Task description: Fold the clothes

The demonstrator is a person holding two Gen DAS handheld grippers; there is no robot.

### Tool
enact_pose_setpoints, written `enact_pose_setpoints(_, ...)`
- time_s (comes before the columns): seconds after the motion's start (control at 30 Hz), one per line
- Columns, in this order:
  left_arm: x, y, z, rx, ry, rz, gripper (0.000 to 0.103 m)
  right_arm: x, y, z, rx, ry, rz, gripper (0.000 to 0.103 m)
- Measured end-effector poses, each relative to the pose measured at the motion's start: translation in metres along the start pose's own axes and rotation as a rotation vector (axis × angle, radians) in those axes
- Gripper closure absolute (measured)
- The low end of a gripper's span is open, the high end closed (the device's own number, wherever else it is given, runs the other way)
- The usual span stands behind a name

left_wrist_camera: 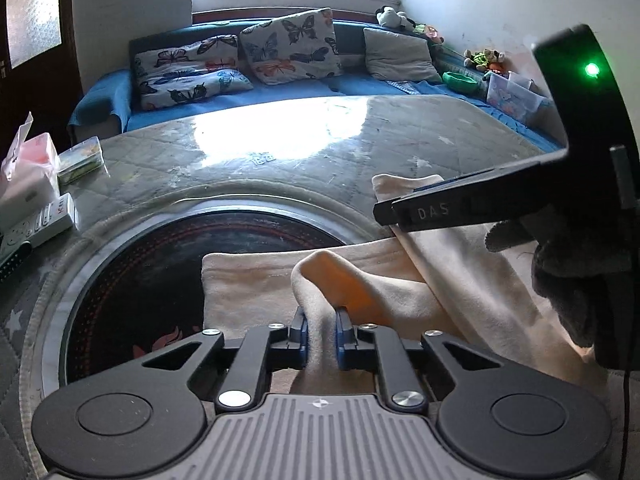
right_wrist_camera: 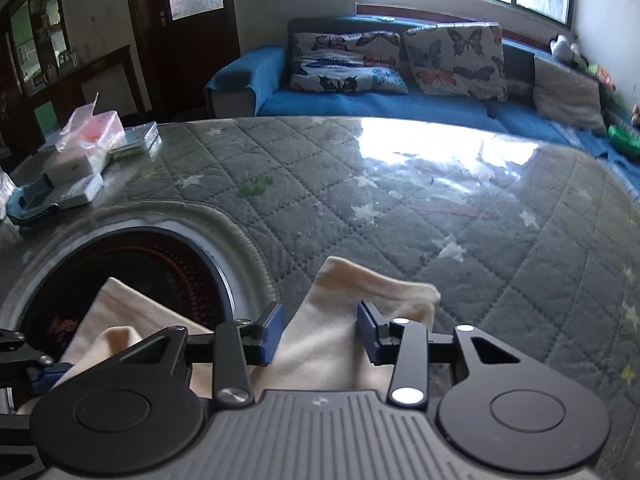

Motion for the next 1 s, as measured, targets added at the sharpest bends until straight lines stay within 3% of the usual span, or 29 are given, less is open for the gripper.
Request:
enact_pose_setpoints(0.13, -0.004, -0.004, -0.002, 0.014, -0.015, 0.021, 0.093, 0.0, 0.002, -0.001, -0.05, -0.009, -0.057, 0.095)
enact_pose_setpoints(0.17, -0.007, -0.004, -0.002, 0.014, -0.021, 0.028, 0.093, -0.002, 0.002, -0.002, -0.059, -0.011, -0.068, 0.098)
enact_pose_setpoints(0.33, -0.032, 0.005, -0.003, -0.022, -0.074, 0.058, 0.096, -0.024, -0.011, -0.007, -0.05, -0.053, -0.093, 0.099)
enact_pose_setpoints(0.6, -0.088, 0.03, -0.029, -0.091, -0.128, 0.151, 0.097, -0.102, -0.063, -0.02, 0.027, -0.161, -0.138, 0.099)
enact_pose_setpoints(1.0, -0.163, 0.053, -0.096, -0.2, -0.15, 0.221, 0.097, -0.197, -0.126, -0.09, 0.104, -0.249, -0.293, 0.099)
Point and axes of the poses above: each gripper's, at about its wrist camera, not at the fingertips, and x roughly the way its jaws point, y to its left, z to its top, the point moved 2 cm from there along x, roughly the way its jaws point, and after that the axes turned 7 degrees about x, right-handed, at the moved point
